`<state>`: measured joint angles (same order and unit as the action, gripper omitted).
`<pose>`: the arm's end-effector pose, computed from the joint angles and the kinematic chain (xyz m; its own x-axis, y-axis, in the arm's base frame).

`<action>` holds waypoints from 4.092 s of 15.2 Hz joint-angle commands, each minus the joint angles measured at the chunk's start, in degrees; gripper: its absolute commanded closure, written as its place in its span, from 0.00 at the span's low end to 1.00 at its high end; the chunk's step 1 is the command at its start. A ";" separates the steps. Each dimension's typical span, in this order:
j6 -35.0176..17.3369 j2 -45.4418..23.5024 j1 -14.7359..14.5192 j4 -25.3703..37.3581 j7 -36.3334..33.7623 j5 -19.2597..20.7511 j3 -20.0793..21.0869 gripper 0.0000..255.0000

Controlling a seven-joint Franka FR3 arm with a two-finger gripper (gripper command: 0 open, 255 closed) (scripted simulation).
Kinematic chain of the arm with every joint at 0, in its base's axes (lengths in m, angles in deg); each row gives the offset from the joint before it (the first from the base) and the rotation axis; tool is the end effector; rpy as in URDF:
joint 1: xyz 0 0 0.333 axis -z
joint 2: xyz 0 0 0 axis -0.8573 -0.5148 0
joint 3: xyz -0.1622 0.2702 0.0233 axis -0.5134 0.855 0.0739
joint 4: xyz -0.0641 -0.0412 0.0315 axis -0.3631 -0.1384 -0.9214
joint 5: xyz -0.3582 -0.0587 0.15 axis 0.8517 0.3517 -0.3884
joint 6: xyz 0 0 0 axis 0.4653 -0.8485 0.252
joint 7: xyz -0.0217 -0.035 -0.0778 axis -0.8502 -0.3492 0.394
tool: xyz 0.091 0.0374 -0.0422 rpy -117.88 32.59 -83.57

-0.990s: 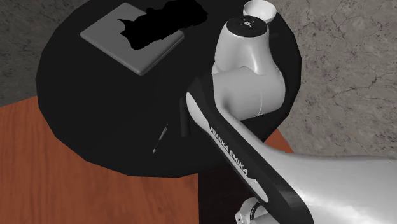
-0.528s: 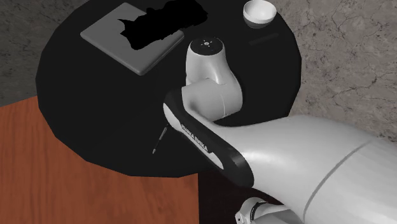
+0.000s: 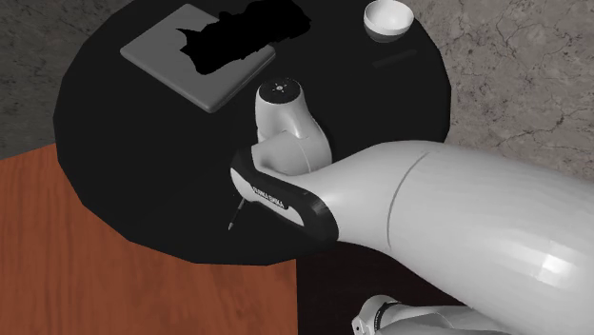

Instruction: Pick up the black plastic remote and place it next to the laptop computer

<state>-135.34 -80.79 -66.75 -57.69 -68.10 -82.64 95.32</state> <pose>0.3928 0.2827 0.3443 0.9999 -0.0138 -0.0098 -0.0146 -0.9967 -0.0802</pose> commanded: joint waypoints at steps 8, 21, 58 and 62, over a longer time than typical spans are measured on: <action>-4.79 -3.81 -0.08 -1.20 -1.60 1.88 0.52 0.00; -4.63 -3.84 -0.05 -1.00 -1.59 1.93 0.50 1.00; 19.66 -18.60 3.61 36.36 2.16 10.12 -4.81 1.00; 23.73 -27.43 3.01 48.70 2.84 13.09 -6.14 1.00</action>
<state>-112.58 -105.88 -63.59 -12.16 -65.47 -70.35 89.54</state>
